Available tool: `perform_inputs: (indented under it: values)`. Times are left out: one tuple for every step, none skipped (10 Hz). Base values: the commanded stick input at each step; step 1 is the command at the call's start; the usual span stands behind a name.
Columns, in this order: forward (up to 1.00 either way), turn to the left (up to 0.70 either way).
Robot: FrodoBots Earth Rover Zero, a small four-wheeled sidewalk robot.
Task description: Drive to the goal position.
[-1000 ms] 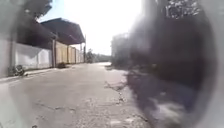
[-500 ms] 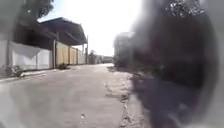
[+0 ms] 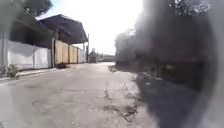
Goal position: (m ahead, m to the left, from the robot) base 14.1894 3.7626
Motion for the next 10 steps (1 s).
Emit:
perform_inputs:
  values:
    - [1.0, 0.0]
    - [1.0, 0.0]
    - [1.0, 0.0]
    - [1.0, 0.0]
    - [1.0, 0.0]
    - [1.0, 0.0]
    - [1.0, 0.0]
    - [1.0, 0.0]
    - [1.0, 0.0]
    - [1.0, 0.0]
